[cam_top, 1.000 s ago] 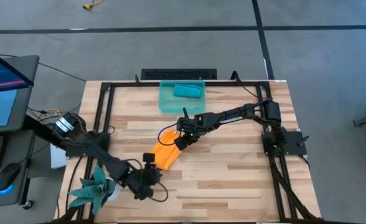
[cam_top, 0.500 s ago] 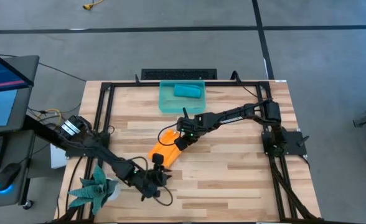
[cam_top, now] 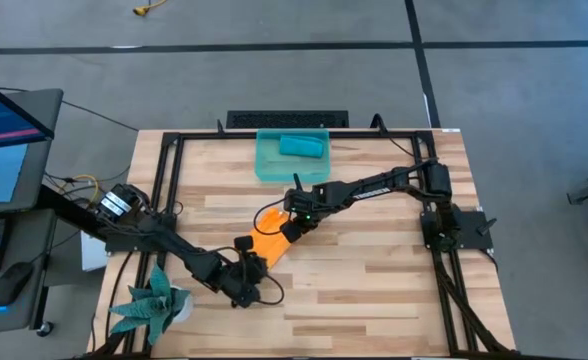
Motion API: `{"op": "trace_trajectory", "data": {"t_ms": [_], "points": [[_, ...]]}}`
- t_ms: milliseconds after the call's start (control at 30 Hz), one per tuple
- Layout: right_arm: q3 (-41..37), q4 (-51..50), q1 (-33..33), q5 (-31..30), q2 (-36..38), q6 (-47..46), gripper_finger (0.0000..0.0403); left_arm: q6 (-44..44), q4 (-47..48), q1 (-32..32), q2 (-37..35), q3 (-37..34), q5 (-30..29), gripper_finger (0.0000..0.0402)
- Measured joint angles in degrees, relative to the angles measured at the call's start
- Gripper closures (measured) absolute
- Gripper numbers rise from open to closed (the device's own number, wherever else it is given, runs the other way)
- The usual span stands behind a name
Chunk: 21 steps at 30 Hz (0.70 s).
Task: Roll microfiber towels into tight, uniform cylinder then place into a basket
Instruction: Roll the yellow microfiber cloth
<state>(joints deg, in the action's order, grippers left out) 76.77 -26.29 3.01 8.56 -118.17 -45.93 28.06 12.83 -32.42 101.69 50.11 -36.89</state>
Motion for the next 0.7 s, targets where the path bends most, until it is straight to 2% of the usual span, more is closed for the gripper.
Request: {"op": "trace_trajectory", "data": {"t_ms": [200,367,700], "points": [[-0.02,0.05,-0.20,0.24,0.00,3.52,0.0390,2.55,1.10,-0.03,0.51,0.00,3.55,0.0306],[-0.04,1.06,-0.74,0.11,-0.07,2.20,0.0385,4.58,1.47,0.37,1.21,0.04,6.48,0.0306],[-0.07,0.82,-0.64,1.43,0.28,4.43,0.0303,5.59,1.87,0.30,1.68,0.07,7.06,0.0306]]}}
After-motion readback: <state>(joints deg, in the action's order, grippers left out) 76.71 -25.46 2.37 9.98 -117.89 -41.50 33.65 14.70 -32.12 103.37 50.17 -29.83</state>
